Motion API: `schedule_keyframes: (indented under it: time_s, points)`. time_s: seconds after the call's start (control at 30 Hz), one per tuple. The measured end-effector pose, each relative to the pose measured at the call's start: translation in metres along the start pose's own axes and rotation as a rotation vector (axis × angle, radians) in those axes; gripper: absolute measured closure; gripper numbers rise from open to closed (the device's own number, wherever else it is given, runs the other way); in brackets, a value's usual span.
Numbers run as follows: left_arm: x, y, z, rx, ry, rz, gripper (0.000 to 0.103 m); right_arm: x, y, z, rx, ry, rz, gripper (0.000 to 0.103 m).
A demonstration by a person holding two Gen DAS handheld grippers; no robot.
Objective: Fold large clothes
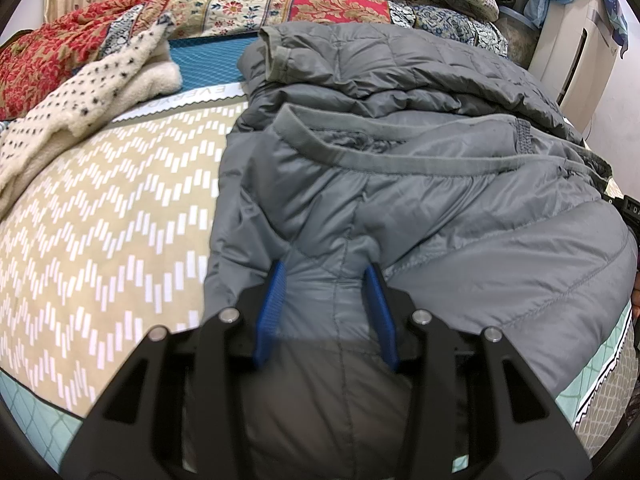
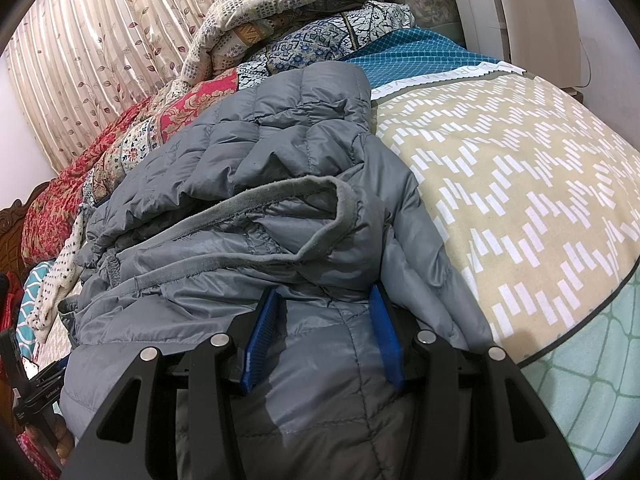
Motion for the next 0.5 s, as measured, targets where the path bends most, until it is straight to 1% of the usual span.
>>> schedule_keyframes:
  time_s: [0.5]
  points:
    - [0.0, 0.0001, 0.0001, 0.0, 0.0, 0.0, 0.062, 0.0008, -0.0007, -0.0009, 0.002, 0.001, 0.0, 0.094]
Point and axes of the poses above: each gripper's, at about its wrist camera, not at the fingertips, and y roughly the way its jaws point, z to its left, x to its top, the point moved 7 cm from there along y, roughly the way its jaws point, and after that the axes turned 13 degrees about -z, right-handed, at the moved point
